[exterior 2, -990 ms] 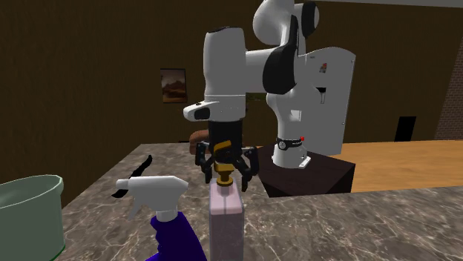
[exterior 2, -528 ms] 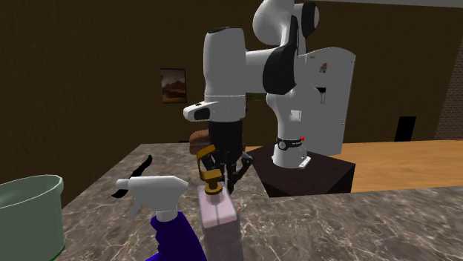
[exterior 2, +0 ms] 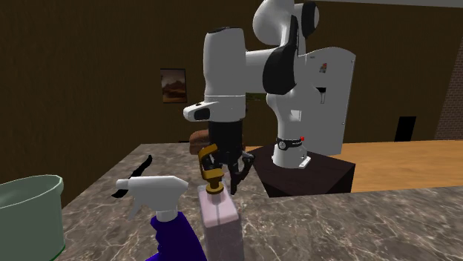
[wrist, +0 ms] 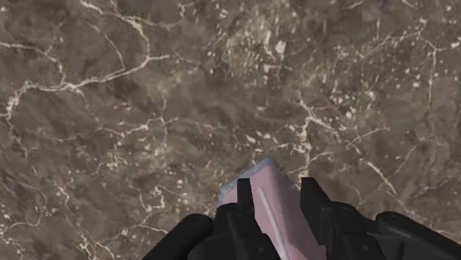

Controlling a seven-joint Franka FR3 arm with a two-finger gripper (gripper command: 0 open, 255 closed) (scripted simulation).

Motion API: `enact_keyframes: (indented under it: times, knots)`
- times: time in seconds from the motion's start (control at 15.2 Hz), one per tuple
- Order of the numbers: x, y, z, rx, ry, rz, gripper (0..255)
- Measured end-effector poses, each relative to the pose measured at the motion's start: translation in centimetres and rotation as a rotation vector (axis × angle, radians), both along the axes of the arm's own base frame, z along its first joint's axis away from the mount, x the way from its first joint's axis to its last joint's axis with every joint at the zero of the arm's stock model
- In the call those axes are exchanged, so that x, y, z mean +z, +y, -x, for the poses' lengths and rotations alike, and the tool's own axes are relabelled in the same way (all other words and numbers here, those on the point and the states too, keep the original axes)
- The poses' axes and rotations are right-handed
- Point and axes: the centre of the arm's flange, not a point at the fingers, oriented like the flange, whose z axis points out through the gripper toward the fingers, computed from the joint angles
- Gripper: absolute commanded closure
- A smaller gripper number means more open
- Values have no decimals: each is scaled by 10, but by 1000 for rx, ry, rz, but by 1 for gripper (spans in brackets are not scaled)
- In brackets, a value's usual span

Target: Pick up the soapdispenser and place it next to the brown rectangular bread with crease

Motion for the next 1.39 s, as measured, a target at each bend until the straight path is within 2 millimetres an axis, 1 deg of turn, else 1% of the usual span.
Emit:
enact_keyframes:
  times: [0.07,0.33,0.4,0.59,0.73,1.25,1.32,1.39]
  knots:
    - [4,0,-6,16,8,-5,0]
    - [33,-6,-47,149,75,-42,0]
    - [35,-6,-53,167,84,-47,0]
    - [25,-6,-57,183,93,-52,0]
    - [16,-5,-55,185,93,-53,0]
    - [16,-6,-55,188,76,-56,0]
    - [16,-5,-55,189,79,-56,255]
    - [16,-5,-55,188,84,-55,255]
